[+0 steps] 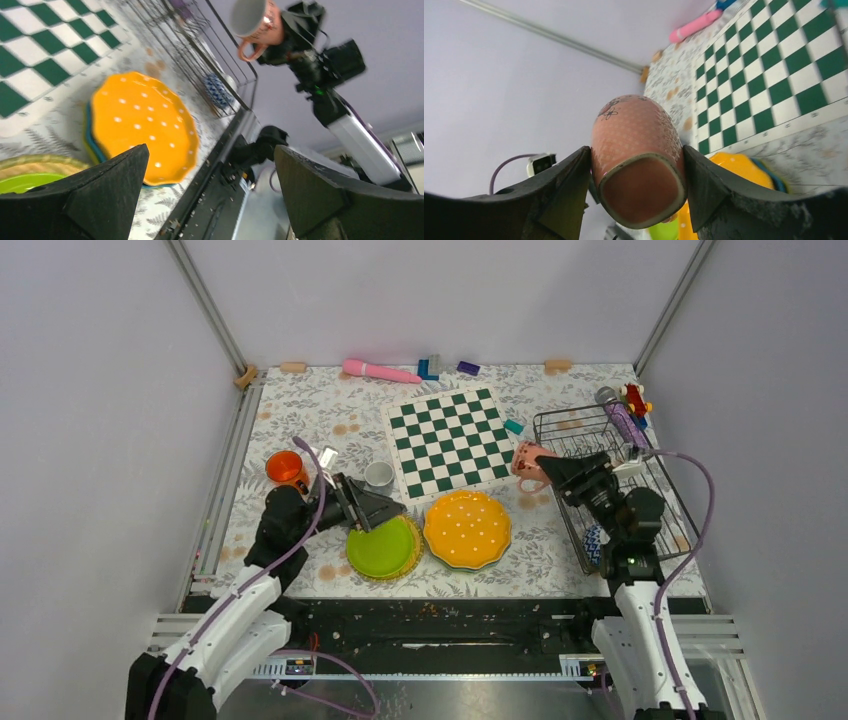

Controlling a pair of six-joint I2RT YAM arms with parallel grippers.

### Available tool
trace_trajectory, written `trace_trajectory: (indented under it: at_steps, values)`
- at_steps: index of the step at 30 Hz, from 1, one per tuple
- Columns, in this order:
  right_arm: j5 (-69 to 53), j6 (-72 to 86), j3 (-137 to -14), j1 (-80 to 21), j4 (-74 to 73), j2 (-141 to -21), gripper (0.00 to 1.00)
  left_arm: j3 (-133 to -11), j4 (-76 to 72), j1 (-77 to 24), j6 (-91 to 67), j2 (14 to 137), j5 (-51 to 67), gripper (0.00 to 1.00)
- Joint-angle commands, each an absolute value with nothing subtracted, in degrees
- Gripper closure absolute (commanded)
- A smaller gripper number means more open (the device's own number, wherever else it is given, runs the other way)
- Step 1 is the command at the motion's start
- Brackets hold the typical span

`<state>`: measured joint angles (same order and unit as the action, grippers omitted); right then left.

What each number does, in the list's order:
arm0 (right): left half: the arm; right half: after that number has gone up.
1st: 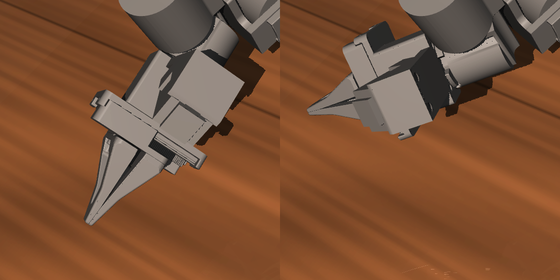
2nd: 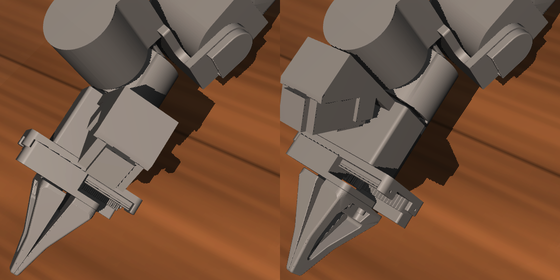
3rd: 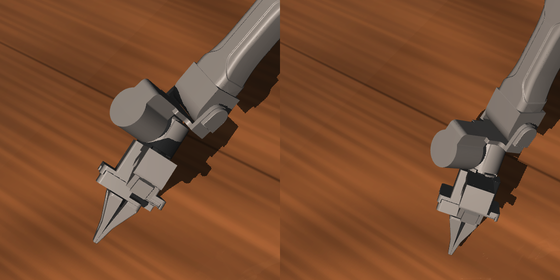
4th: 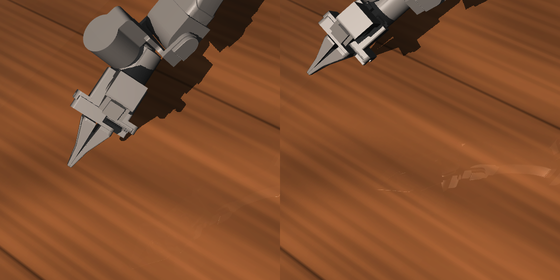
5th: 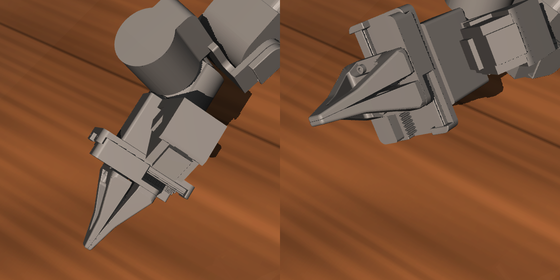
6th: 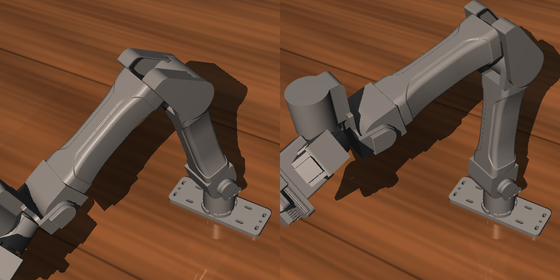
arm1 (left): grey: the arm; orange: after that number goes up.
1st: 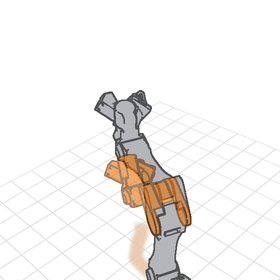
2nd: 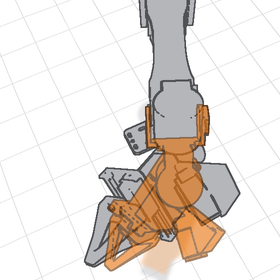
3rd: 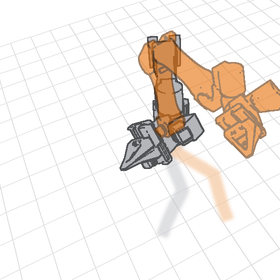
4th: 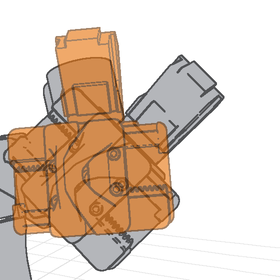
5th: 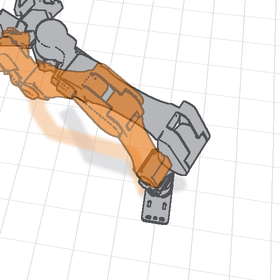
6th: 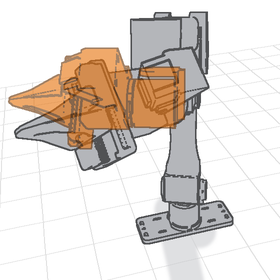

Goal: Unload the mixed dishes from the dish rack
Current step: Place the cup at the center of the board.

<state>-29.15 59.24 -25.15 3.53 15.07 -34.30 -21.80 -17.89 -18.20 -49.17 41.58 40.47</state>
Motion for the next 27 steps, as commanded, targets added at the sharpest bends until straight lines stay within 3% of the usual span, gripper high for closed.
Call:
trace_trajectory:
  at_steps: [1,7,11,16,27]
  values:
    - [-28.0,69.0,-21.5,-3.2,35.5,-34.8,1.0,-24.5,-27.4,-26.2,-49.6,44.3,39.2,0.01]
    - [-24.2,72.9,-18.2,-11.3,40.8,-37.9,1.0,-29.3,-33.4,-37.0,-48.9,54.7,37.7,0.04]
    - [-21.3,79.9,-14.0,-14.8,50.5,-40.6,1.0,-32.3,-36.9,-39.2,-50.0,62.0,38.6,0.09]
    - [-17.8,84.4,-12.4,-20.9,52.2,-43.4,1.0,-35.6,-40.2,-41.6,-50.6,68.0,38.3,0.15]
    - [-13.7,92.3,-9.5,-27.0,64.0,-52.8,1.0,-38.1,-39.2,-43.4,-49.7,73.2,33.1,0.32]
